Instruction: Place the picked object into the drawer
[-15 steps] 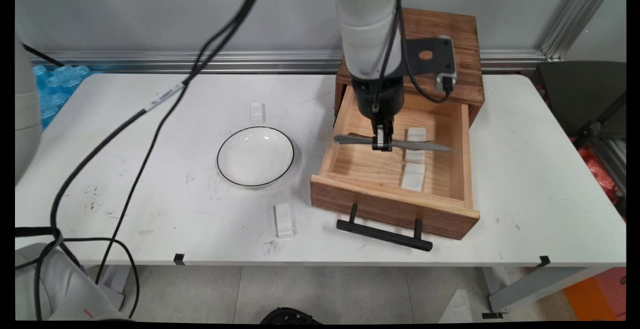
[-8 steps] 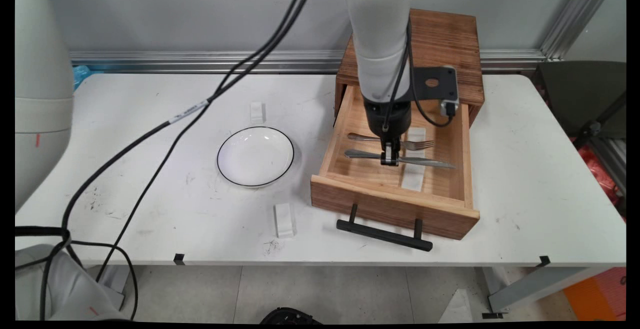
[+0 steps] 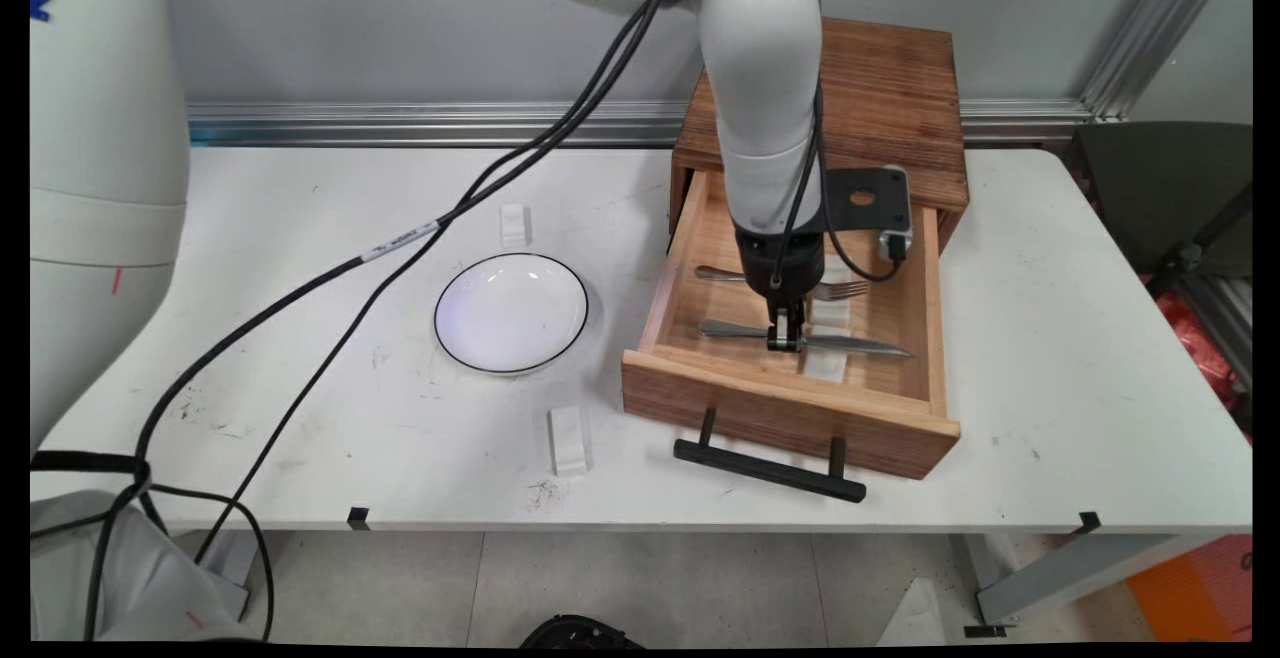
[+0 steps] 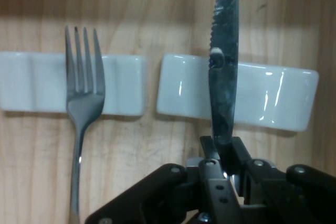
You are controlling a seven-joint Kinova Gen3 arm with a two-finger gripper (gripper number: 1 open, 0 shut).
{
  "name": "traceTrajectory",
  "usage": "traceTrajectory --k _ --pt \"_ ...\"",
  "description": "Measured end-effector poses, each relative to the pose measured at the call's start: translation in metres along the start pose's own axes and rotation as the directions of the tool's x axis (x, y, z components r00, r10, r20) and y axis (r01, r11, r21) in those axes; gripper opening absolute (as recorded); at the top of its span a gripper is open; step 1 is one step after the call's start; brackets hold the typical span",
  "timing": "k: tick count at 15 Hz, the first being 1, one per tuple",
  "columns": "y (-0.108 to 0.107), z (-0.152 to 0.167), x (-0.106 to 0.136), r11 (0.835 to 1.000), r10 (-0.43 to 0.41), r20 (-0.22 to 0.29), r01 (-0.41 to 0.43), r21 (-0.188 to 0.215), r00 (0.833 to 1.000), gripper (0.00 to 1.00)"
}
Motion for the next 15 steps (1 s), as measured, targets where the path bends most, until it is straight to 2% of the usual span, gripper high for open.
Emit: traceTrajectory --k 7,8,15 --pt "-0.005 0.014 -0.007 1.000 0.023 -0.011 -0.024 -0.018 1.000 0.00" --pt "-0.005 0.015 -0.008 0.999 0.031 -0.015 -0.031 -0.020 0.999 1.00" --pt "-0.008 0.007 -0.006 0.997 0.070 -0.042 -0.071 -0.024 0.997 1.00"
